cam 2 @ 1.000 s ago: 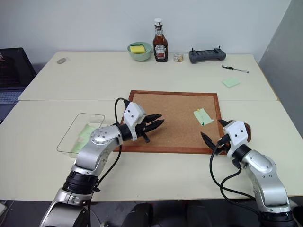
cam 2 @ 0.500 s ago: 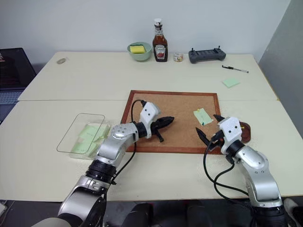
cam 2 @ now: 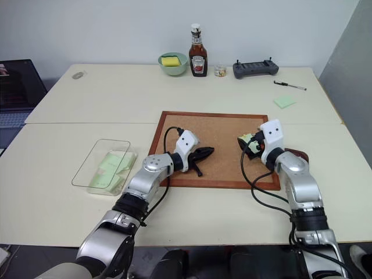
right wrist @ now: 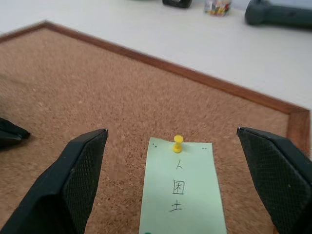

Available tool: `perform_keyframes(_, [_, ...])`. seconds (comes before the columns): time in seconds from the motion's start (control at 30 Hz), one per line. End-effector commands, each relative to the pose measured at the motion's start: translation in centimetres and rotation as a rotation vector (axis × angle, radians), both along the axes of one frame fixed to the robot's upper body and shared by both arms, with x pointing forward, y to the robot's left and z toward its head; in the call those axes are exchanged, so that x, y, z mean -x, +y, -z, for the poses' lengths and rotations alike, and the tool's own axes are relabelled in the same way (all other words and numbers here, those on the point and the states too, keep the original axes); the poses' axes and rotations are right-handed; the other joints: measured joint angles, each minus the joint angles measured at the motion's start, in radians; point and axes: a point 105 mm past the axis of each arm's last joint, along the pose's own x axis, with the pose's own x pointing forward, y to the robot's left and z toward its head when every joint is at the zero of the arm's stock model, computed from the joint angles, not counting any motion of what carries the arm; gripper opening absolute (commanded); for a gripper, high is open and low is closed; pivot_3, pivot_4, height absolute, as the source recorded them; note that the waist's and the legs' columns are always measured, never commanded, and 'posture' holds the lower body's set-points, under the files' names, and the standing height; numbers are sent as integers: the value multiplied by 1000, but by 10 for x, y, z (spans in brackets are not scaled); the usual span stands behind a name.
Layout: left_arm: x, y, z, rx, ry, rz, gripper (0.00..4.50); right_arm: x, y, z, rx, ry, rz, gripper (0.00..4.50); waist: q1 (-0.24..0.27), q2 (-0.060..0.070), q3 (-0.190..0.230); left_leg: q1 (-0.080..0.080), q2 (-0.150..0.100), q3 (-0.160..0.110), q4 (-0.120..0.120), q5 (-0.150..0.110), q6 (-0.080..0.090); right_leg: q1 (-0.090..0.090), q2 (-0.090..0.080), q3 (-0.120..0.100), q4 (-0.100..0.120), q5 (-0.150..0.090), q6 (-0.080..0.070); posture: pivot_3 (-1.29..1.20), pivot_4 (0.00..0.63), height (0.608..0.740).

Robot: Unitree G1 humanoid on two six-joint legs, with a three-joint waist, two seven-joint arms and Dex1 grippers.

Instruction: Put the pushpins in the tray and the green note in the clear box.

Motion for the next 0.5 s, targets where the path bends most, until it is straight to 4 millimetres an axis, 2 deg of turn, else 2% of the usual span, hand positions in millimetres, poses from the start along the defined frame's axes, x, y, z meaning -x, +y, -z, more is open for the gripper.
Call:
perform_keyframes(0.03, [2,3,8,-15,16,-9,23,-16,4,-7,4,-35,5,4500,-2,0,0,0,0,0,0,0,0,0,0,0,0,0,0,0,150,740])
perform_keyframes(0.1, [4,2,9,-14,17,-8,23,-21,4,-5,13,-32,16,4500,-4,0,0,0,0,0,0,0,0,0,0,0,0,0,0,0,150,740])
perform_keyframes(0.23, [6,0,9,-12,19,-2,0,-31,5,-2,27,-34,35,3905,-7,1,0,1,0,0,0,0,0,0,0,0,0,0,0,0,150,740])
perform_keyframes(0.33, [7,0,9,-8,20,-3,0,-34,5,-1,25,-35,40,3272,-12,1,-1,1,0,0,0,0,0,0,0,0,0,0,0,0,150,740])
perform_keyframes(0.37, [7,0,9,-8,20,-3,0,-35,5,-1,23,-35,40,2934,-14,1,-1,1,0,0,0,0,0,0,0,0,0,0,0,0,150,740])
perform_keyframes(0.5, [7,0,9,-6,21,-5,0,-36,5,0,22,-36,45,2170,-16,1,-1,1,0,0,0,0,0,0,0,0,0,0,0,0,150,740])
